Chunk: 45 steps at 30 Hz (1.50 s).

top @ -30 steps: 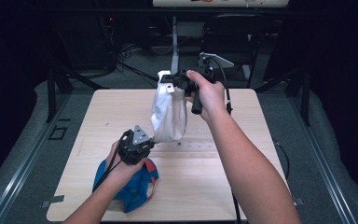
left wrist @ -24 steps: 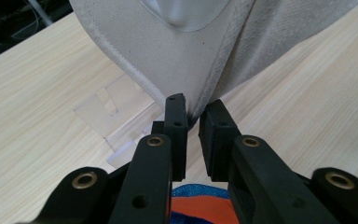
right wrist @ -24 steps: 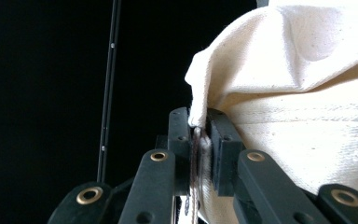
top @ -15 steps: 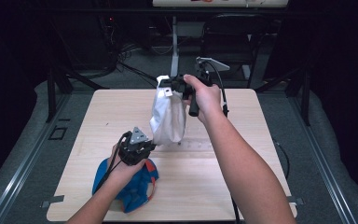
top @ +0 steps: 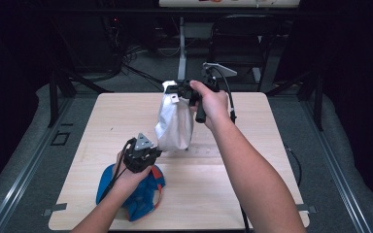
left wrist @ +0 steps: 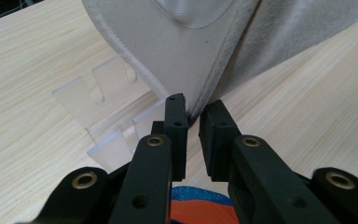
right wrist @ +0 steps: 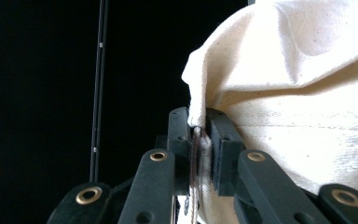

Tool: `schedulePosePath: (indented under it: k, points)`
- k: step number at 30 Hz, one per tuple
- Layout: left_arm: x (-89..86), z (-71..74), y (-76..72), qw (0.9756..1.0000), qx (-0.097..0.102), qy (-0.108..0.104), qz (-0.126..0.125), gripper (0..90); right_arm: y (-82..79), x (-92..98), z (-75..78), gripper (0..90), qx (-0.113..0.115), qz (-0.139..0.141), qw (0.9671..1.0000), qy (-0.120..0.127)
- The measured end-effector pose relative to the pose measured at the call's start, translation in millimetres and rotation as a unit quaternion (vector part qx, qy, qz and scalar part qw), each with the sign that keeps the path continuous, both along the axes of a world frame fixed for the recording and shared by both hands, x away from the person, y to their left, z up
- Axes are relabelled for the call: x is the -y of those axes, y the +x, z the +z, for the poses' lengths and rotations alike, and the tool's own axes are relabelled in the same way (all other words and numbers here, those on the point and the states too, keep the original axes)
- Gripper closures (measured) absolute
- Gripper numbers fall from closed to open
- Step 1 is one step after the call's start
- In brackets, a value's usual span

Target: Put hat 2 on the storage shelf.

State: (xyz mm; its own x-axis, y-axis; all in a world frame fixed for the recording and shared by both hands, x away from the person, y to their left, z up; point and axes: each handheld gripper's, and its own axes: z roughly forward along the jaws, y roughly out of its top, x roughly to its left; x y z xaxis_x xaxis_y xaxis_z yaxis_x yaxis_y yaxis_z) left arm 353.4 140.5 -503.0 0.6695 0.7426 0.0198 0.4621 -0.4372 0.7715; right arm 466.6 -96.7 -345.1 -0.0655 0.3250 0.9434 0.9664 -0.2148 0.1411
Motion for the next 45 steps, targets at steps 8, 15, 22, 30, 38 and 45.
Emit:
schedulePosePath:
  k: [8, 15, 22, 30, 38, 45]
  points:
    - [-15.3, -8.7, 5.2, 0.9984, -0.037, -0.041, 0.005, 82.3, 0.1, -2.7, -7.4, 80.8, -0.002, 0.002, 0.9999, -0.013]
    - [-17.9, -15.1, 4.7, 0.9976, -0.042, -0.053, 0.014, 83.0, 1.1, -7.2, -18.9, 80.4, -0.006, 0.005, 0.9997, -0.023]
    - [-22.0, -29.1, 4.6, 0.9962, -0.063, -0.056, 0.023, 83.1, 1.6, -9.8, -31.7, 80.3, -0.009, 0.008, 0.9986, -0.052]
    - [-19.2, -30.6, 2.4, 0.9972, -0.059, -0.042, 0.021, 83.1, 1.7, -6.9, -38.9, 78.7, -0.005, 0.003, 0.9975, -0.07]
    - [-20.0, -24.4, -6.6, 0.9979, -0.034, -0.049, 0.025, 72.2, -3.9, 3.5, -31.1, 71.5, 0.016, -0.003, 0.9964, -0.083]
    - [-30.5, -13.3, -17.6, 0.9977, -0.022, -0.057, 0.03, 60.8, -12.6, 11.7, -19.8, 63.4, 0.053, -0.005, 0.992, -0.115]
